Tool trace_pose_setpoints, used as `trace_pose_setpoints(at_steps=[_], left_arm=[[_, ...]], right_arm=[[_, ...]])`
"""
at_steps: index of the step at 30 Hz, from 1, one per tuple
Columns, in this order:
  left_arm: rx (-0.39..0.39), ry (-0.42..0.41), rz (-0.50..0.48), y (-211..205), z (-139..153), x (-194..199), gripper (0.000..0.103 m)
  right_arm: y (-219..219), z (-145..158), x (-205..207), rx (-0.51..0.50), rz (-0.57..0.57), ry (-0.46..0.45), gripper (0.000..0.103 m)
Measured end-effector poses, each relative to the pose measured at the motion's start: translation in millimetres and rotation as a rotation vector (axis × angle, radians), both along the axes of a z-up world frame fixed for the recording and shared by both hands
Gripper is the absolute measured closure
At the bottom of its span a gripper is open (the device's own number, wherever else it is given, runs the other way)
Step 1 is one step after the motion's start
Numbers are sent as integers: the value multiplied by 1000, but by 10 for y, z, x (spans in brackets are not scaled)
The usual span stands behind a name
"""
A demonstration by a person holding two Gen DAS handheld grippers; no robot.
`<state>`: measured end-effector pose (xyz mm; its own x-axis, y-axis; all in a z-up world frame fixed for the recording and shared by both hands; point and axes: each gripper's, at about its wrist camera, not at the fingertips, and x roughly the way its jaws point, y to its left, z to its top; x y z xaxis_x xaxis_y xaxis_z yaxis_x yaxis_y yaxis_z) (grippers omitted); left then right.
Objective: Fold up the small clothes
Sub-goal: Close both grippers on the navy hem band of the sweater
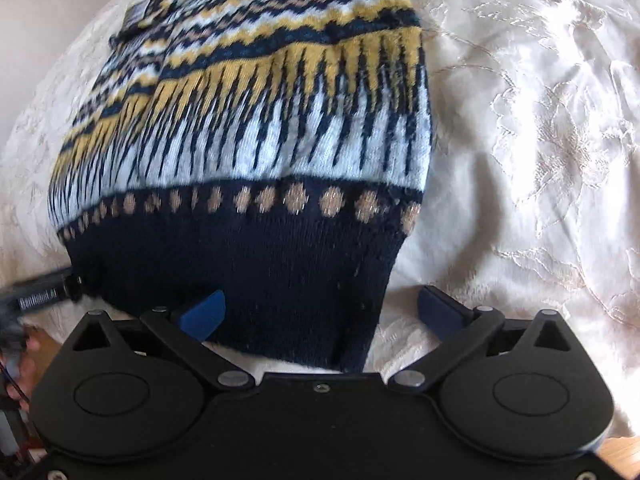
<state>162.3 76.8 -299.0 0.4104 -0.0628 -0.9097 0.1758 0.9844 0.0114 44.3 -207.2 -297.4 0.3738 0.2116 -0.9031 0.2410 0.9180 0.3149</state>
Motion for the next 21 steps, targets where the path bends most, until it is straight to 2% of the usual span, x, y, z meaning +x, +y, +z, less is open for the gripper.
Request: trace_pose_setpoints(at_steps=[5, 10, 15, 19, 21], left_arm=[[4, 7, 2, -16, 3, 29, 37], [9, 12, 2, -20, 2, 45, 38], [-2, 8, -18, -46, 17, 19, 52], [-10, 13, -25, -82, 17, 25, 61], [-9, 12, -23, -101, 13, 27, 61]], right_arm=[[52, -4, 31, -22, 55, 2, 0], [-138, -3, -50, 77, 1, -34, 0], [-292, 2, -93, 171, -11, -40, 0], [-295, 28, -98, 172, -3, -30, 1], [-279, 47, -103, 152, -12, -29, 8]])
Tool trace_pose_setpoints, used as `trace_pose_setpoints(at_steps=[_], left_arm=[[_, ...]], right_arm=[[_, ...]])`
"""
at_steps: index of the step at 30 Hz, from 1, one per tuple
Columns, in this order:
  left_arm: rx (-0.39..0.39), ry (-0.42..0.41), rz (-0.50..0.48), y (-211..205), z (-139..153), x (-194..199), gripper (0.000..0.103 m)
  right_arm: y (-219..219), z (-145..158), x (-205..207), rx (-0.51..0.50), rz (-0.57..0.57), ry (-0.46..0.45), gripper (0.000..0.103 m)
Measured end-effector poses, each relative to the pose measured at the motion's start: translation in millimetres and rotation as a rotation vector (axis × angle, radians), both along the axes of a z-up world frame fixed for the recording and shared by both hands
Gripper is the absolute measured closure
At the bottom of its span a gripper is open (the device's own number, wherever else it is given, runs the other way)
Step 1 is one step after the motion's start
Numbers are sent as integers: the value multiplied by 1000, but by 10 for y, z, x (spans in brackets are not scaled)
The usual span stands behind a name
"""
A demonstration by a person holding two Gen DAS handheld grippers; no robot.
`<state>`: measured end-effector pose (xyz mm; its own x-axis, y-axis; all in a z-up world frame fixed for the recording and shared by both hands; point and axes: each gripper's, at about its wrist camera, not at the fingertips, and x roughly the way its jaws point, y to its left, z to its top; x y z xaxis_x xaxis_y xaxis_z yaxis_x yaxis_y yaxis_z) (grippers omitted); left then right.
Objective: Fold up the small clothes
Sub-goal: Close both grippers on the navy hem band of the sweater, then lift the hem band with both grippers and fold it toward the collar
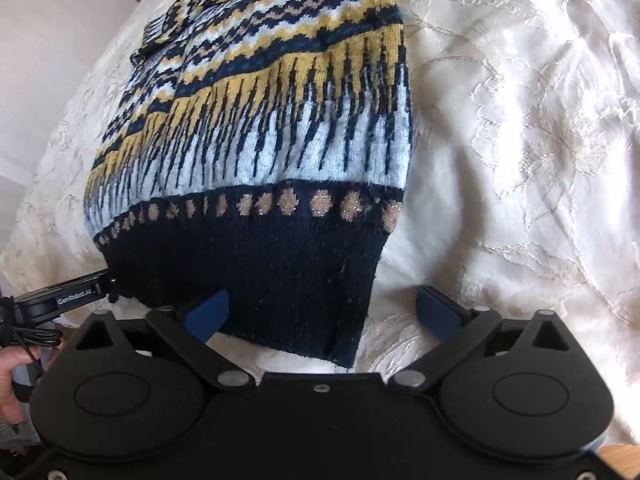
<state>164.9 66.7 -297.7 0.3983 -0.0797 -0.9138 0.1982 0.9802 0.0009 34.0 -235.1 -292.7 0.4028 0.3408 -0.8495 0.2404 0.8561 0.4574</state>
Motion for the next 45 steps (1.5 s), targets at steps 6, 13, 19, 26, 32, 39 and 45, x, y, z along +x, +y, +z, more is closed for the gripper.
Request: trace_pose_setpoints(at_steps=[6, 13, 19, 26, 32, 39, 45], left_arm=[[-14, -2, 11, -5, -10, 13, 61], [-45, 0, -1, 27, 37, 9, 82], [-73, -42, 18, 58, 254, -14, 92], [-151, -119, 49, 150, 638, -22, 98], [-191, -177, 53, 133, 887, 119, 98], [-202, -228, 47, 31, 1029, 296, 98], [-213, -259, 50, -39, 1104, 407, 98]], right_arm=[[-6, 22, 9, -52, -2, 0, 39], [-45, 71, 64, -10, 7, -15, 76], [-36, 228, 0, 6, 5, -68, 88], [-106, 492, -77, 38, -12, -152, 89], [-161, 757, -5, 66, -41, -241, 89], [-237, 903, 152, 78, -72, -301, 89], [-330, 932, 225, 82, -90, -311, 89]])
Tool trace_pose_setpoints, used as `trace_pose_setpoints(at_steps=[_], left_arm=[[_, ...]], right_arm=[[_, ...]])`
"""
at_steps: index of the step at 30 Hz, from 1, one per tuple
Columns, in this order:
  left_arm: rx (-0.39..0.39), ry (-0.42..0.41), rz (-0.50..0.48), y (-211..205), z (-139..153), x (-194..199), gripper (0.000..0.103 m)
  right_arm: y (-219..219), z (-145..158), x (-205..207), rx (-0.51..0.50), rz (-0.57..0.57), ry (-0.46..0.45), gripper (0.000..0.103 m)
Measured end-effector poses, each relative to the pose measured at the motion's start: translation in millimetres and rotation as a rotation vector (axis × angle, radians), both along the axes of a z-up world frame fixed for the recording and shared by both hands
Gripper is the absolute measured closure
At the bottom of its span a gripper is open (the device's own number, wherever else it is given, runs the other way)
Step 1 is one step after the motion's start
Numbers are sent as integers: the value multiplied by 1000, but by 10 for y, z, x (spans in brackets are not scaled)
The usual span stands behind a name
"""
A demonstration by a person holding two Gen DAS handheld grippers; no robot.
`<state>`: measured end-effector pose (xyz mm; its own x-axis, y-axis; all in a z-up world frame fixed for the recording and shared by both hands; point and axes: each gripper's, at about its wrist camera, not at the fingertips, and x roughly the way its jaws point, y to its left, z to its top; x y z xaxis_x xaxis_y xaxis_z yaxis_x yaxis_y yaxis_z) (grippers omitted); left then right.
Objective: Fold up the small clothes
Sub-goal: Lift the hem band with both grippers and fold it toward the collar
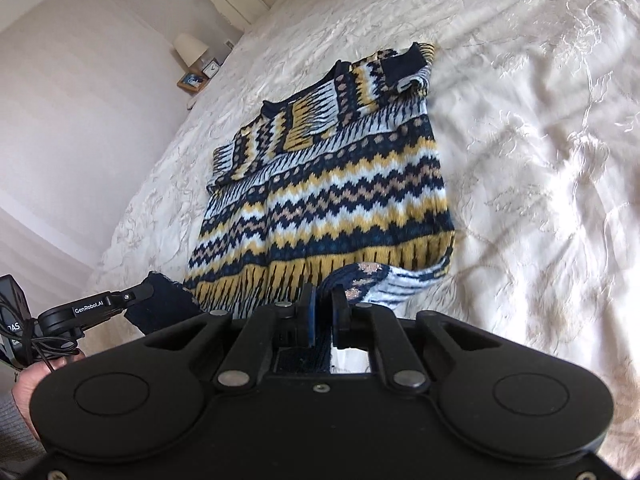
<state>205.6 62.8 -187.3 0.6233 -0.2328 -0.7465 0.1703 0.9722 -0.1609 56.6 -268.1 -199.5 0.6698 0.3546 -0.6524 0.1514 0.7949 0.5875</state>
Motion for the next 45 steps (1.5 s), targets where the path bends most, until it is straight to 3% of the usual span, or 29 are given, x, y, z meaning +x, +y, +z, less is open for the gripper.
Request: trace_pose_setpoints(at_steps=[10, 24, 32, 38, 41, 45], left_arm=[[7, -13, 31, 13, 102, 231, 98], [14, -3, 31, 7, 80, 858, 98], [10, 49, -21, -32, -69, 1365, 97], [41, 79, -35, -31, -204, 1657, 96], [25, 95, -25, 60, -251, 1795, 96], [58, 116, -68, 100, -293, 1936, 96]], right_arm=[[-113, 155, 363, -13, -22, -35, 89], [-270, 154, 1153, -59, -64, 27, 89], [-335, -6, 1496, -85, -121, 116, 87], [-346, -141, 1724, -92, -155, 175, 78], [-339, -160, 1793, -109, -182, 182, 59], [-365, -104, 1828, -119, -237, 142, 41]])
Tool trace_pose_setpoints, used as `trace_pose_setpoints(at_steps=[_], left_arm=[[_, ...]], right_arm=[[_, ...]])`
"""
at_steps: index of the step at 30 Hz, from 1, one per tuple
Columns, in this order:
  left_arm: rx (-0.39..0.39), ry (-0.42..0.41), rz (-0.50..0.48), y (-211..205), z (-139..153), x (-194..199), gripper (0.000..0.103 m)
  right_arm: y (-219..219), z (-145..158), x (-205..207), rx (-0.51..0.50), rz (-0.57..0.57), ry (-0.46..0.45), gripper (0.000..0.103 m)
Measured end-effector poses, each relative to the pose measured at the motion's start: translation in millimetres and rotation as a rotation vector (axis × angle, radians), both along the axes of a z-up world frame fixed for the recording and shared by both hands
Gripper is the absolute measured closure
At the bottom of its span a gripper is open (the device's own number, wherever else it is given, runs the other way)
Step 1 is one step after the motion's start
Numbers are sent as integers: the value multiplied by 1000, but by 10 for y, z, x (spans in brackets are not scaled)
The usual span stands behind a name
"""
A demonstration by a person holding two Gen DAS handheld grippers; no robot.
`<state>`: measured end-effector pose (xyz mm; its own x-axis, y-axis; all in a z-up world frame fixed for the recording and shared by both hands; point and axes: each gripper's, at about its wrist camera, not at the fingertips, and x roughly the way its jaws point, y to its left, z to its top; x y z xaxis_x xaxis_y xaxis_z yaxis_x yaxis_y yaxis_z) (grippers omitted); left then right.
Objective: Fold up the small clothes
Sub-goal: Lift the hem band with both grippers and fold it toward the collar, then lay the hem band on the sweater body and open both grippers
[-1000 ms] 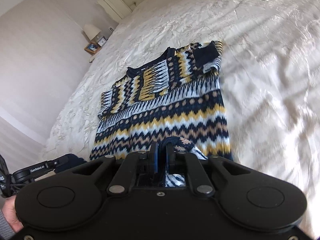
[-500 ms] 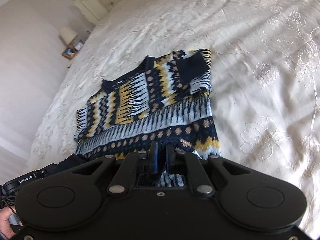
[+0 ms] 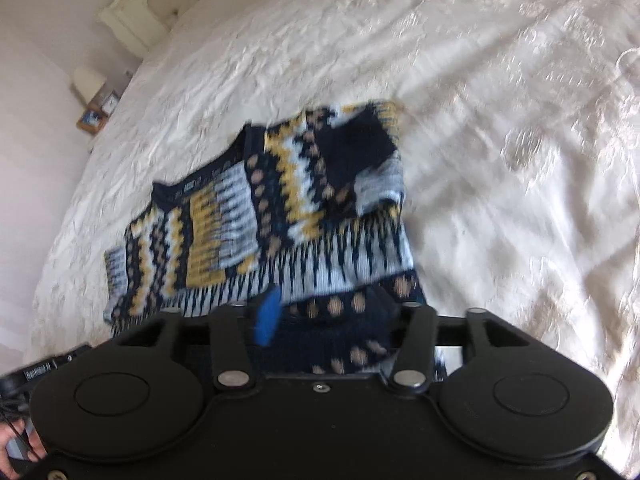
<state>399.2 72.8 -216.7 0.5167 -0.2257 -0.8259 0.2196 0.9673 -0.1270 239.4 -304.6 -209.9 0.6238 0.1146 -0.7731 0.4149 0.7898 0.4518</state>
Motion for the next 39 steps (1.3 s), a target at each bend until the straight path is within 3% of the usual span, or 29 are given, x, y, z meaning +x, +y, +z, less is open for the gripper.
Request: trace_pose_setpoints(at_steps=[5, 8, 14, 15, 19, 25, 31, 39], left_arm=[[36, 3, -75, -18, -13, 48, 90], [13, 10, -87, -21, -14, 20, 75], [20, -19, -107, -60, 13, -124, 60], [18, -19, -114, -64, 14, -138, 55], [19, -10, -164, -81, -11, -197, 50], [11, 35, -217, -78, -141, -149, 49], [5, 63, -274, -196, -263, -48, 49], [34, 131, -276, -338, -502, -9, 45]], right_arm=[[-11, 69, 5, -51, -46, -9, 27], [10, 99, -38, -92, -50, -4, 23], [146, 148, -167, -219, -23, 6, 2], [172, 152, -189, -234, -16, 7, 1], [291, 147, -264, -295, 3, 1, 1], [423, 116, -299, -344, 49, -13, 1], [492, 107, -229, -340, 98, -37, 1], [529, -8, -26, -322, 185, -27, 1]])
